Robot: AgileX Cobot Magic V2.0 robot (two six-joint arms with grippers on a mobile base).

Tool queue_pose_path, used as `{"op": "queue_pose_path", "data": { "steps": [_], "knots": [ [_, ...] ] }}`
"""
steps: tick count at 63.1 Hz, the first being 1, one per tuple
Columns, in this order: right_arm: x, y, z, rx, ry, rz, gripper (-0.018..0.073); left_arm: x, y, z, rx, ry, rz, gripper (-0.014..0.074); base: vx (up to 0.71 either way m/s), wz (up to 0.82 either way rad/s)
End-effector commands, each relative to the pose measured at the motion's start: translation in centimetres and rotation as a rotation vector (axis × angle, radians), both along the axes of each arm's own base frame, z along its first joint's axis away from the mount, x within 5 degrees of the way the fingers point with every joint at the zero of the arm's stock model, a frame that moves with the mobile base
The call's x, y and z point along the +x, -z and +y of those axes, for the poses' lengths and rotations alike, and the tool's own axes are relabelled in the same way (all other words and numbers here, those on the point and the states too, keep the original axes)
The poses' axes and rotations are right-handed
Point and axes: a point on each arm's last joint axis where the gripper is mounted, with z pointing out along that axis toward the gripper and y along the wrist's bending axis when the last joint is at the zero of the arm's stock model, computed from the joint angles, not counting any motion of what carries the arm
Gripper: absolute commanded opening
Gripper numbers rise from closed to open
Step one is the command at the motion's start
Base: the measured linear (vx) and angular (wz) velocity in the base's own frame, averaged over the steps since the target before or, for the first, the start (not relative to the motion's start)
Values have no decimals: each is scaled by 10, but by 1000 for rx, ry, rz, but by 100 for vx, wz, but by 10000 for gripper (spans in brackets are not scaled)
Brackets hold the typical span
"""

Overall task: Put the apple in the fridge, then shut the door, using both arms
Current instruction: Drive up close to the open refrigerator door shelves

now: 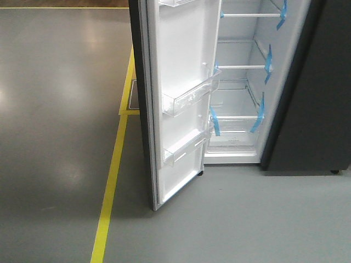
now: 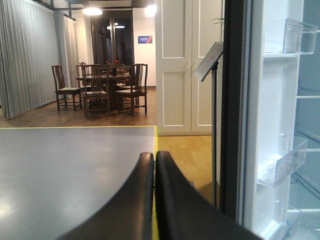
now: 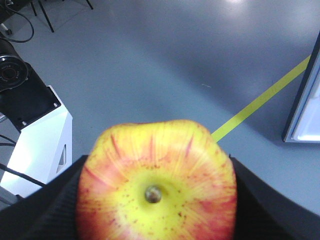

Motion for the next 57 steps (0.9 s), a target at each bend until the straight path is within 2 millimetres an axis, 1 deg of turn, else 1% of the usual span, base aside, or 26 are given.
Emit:
{"op": "queue_pose_path", "data": {
  "steps": [1,57],
  "knots": [
    [2,-12,3,69,8,-33,367,-1,0,0,-13,3,-66,-6,14,9],
    [2,-12,3,69,8,-33,367,-1,0,0,-13,3,-66,-6,15,4]
  ]
}}
